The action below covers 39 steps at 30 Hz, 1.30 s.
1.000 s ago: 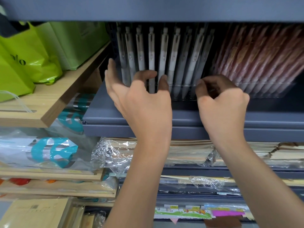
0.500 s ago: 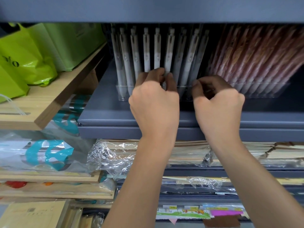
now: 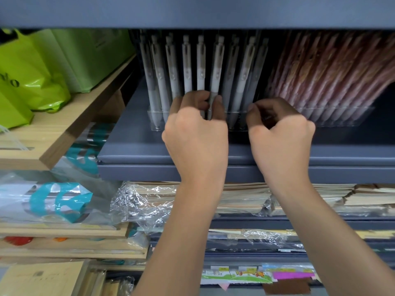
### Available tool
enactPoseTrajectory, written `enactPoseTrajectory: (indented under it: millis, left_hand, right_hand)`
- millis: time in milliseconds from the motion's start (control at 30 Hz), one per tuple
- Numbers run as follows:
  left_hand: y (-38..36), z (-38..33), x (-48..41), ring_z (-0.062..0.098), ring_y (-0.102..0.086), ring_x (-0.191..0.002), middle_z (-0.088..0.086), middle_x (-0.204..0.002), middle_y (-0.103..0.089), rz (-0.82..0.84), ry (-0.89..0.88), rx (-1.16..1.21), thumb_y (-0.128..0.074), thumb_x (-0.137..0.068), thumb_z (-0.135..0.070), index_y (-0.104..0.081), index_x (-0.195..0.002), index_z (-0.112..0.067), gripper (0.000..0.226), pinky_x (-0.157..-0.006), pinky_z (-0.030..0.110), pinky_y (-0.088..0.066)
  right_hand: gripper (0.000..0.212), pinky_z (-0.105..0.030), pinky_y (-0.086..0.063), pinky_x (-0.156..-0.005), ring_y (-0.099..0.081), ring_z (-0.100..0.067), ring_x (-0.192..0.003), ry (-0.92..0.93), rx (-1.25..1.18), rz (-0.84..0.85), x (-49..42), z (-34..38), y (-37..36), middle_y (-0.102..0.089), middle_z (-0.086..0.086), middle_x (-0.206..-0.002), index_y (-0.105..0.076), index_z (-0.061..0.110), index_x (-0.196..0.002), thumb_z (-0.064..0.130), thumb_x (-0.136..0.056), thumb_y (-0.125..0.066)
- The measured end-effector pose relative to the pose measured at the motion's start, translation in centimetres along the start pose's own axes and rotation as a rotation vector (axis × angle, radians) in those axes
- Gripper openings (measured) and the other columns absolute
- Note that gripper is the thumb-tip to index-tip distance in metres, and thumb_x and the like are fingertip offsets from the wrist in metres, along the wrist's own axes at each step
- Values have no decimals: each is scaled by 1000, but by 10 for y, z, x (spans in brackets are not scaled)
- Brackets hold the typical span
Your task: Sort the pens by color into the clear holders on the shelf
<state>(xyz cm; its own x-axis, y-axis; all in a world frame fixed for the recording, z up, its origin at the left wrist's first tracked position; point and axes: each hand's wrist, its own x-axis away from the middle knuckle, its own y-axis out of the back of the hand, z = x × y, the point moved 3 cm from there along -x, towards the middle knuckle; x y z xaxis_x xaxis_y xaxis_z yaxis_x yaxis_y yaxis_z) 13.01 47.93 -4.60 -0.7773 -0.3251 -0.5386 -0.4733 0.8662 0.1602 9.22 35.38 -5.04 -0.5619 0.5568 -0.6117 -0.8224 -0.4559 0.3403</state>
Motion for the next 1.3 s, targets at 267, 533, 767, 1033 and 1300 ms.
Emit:
enactPoseTrajectory:
  millis: [267, 533, 767, 1033, 1300]
  left_hand:
    - [-8, -10, 4, 27, -66, -81, 0, -96, -73, 96, -49, -44, -68, -91, -26, -79, -100, -19, 16, -75, 38, -51]
    - [-13, -9, 1, 26, -62, -76, -3, -92, -73, 143, -50, -108, -62, -92, -29, -77, -98, -21, 19, -66, 32, -47]
    - [-12, -8, 0, 26, -70, -84, -1, -91, -76, 87, 39, 16, -71, -88, -29, -78, -98, -21, 15, -77, 39, -55]
    - [-11, -5, 2, 21, -70, -83, -2, -91, -76, 68, 17, 39, -72, -86, -26, -79, -99, -19, 16, -79, 38, -56]
    - [7, -4, 5, 15, -69, -85, -8, -94, -75, 179, -31, 26, -69, -87, -32, -78, -107, -23, 24, -84, 34, -55]
  right_hand:
    - [10, -27, -45, -63, -59, -12, -63, 7, 14, -4, 0, 1, 1, -67, 3, -70, -69, 18, -85, 22, -88, -60]
    - [11, -26, -43, -63, -59, -14, -64, 5, 16, 3, -1, 0, 1, -68, 2, -71, -70, 17, -85, 21, -87, -60]
    - [11, -17, -38, -59, -57, -12, -63, 12, 31, 6, -1, -1, 0, -68, 1, -71, -70, 17, -88, 22, -88, -60]
    - [12, -21, -38, -59, -56, -13, -61, 7, 34, -3, -1, -1, 1, -67, 2, -68, -70, 18, -86, 23, -89, -60]
    - [16, -29, -48, -62, -60, -14, -63, -47, -7, 13, -3, -2, 1, -67, 6, -67, -69, 18, -84, 29, -88, -59]
